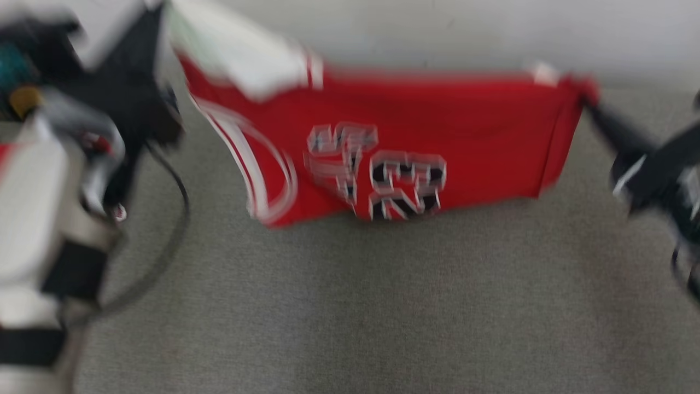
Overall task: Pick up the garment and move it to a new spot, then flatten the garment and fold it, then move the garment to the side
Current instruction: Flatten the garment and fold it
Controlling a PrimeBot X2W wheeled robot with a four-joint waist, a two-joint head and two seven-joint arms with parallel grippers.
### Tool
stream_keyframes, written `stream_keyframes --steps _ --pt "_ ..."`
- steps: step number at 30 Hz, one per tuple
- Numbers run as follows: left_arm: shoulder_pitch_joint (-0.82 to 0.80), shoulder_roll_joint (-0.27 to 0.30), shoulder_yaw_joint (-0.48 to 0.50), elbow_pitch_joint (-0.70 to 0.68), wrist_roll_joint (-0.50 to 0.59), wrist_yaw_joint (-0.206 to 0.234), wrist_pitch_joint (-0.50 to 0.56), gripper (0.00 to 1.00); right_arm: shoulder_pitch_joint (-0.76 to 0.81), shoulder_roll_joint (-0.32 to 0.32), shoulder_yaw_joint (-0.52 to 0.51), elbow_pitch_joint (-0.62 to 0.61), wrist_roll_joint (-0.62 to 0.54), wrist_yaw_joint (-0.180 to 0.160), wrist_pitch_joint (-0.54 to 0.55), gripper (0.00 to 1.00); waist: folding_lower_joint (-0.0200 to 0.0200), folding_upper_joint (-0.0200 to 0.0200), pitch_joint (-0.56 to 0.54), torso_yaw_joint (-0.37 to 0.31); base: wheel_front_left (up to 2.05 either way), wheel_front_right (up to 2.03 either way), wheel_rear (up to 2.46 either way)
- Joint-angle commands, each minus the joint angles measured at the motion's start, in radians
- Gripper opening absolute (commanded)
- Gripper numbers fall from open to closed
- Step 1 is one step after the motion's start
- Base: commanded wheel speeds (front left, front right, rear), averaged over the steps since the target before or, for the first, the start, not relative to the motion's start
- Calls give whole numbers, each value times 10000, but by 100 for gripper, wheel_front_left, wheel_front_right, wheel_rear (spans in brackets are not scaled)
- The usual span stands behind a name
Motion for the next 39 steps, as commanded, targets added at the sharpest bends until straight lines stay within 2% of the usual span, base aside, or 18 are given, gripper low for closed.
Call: stream_keyframes --steps 1,6,12,16,20,25,30,34,39 --pt "-355 84 0 71 -50 -4 33 0 -383 44 -97 98 120 12 46 0 -2 -1 1202 -343 0 0 0" --pt "-3956 411 -614 1258 -112 2 639 0 -4024 761 -679 2207 325 10 920 0 -2 -1 2437 -598 0 0 0" --pt "-7571 269 -802 3167 24 10 312 0 -7856 1760 -942 4656 -416 10 739 0 -2 -1 3386 -1089 0 0 0" --pt "-9344 29 -956 4177 -45 9 -103 0 -9686 2329 -1007 5834 -783 10 464 0 -2 -1 3770 -1334 0 0 0" --pt "-10312 -338 -1215 5019 -191 9 -695 0 -10672 2623 -895 6551 -1153 10 106 0 -2 -1 3973 -1406 0 0 0" --pt "-10798 -497 -1659 5573 -483 9 -1335 0 -11100 2691 -669 6676 -1269 10 -284 0 -2 -1 4028 -1403 0 0 0" --pt "-10183 -340 -2042 5769 -1068 8 -1981 0 -10434 2554 -215 6481 -1357 10 -623 0 -2 -1 3725 -1393 0 0 0" --pt "-9055 -319 -2390 5286 -1735 7 -2502 0 -9353 2283 94 5898 -964 10 -758 0 -2 -1 3158 -1373 0 0 0" --pt "-6585 208 -2560 3925 -2598 8 -2975 0 -7005 1863 563 4717 -286 10 -903 0 -2 -1 2118 -1434 0 0 0"
